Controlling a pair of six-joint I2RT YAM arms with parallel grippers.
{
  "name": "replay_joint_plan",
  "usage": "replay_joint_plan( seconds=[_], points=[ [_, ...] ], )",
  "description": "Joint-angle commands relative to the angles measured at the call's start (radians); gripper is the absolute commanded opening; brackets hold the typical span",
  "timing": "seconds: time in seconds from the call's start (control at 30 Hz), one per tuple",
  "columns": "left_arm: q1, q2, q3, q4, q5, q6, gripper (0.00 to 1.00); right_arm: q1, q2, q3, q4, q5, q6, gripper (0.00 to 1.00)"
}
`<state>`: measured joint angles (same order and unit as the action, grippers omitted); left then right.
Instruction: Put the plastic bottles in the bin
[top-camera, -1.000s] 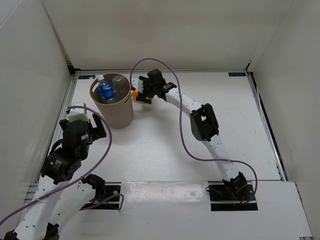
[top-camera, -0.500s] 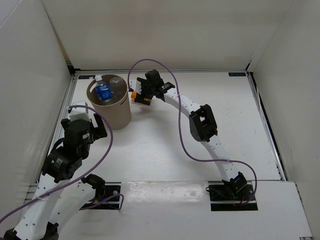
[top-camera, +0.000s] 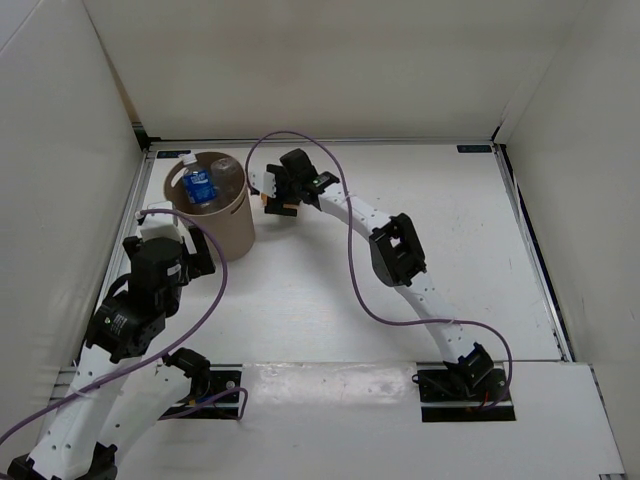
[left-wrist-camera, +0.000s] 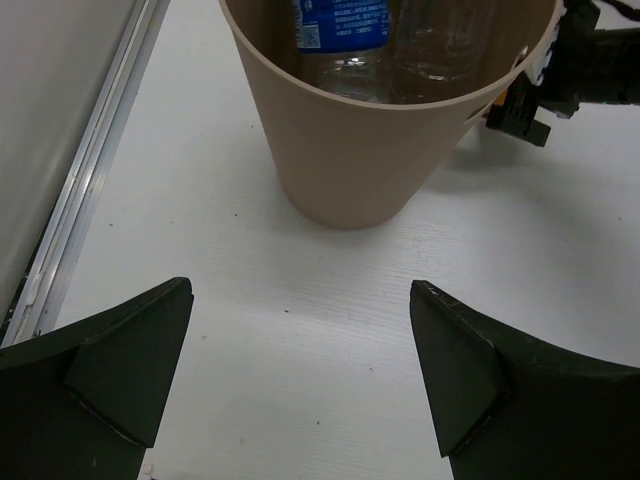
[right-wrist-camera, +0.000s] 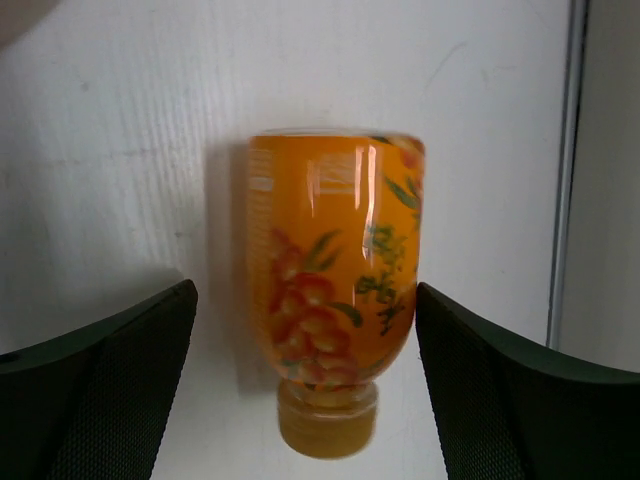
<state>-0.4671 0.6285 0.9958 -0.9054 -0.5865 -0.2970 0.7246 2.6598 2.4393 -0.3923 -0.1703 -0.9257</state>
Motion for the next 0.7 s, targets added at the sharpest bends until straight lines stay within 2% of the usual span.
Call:
replay_joint_plan(
  seconds=[0.0,0.33,0.4,0.43,0.47,0.5,0.67],
  points=[
    [-0.002,0.004,0.014,0.011,-0.01,0.001,1.0,0.018,0.02,0.043,-0.037,0.031,-0.071,0.9],
    [-0.002,0.013,0.014,0.011,-0.013,0.002,1.0,0.004,0.017,0.032,-0.085,0.026,-0.116,0.9],
    [-0.004,0.014,0.015,0.014,-0.013,0.006,1.0,0.007,0.012,0.018,-0.089,0.031,-0.13,0.86],
    [-0.002,0.014,0.014,0.013,-0.015,0.006,1.0,0.01,0.009,0.012,-0.088,0.037,-0.136,0.8],
    [-0.004,0.014,0.014,0.016,-0.013,0.004,1.0,0.009,0.003,-0.002,-0.085,0.041,-0.136,0.2],
    [-0.004,0.017,0.015,0.014,-0.013,0.002,1.0,0.012,-0.003,-0.017,-0.054,0.076,-0.128,0.0],
    [-0.004,0.008,0.012,0.013,-0.013,0.004,1.0,0.015,-0.044,-0.123,0.013,0.135,-0.127,0.0]
  ],
)
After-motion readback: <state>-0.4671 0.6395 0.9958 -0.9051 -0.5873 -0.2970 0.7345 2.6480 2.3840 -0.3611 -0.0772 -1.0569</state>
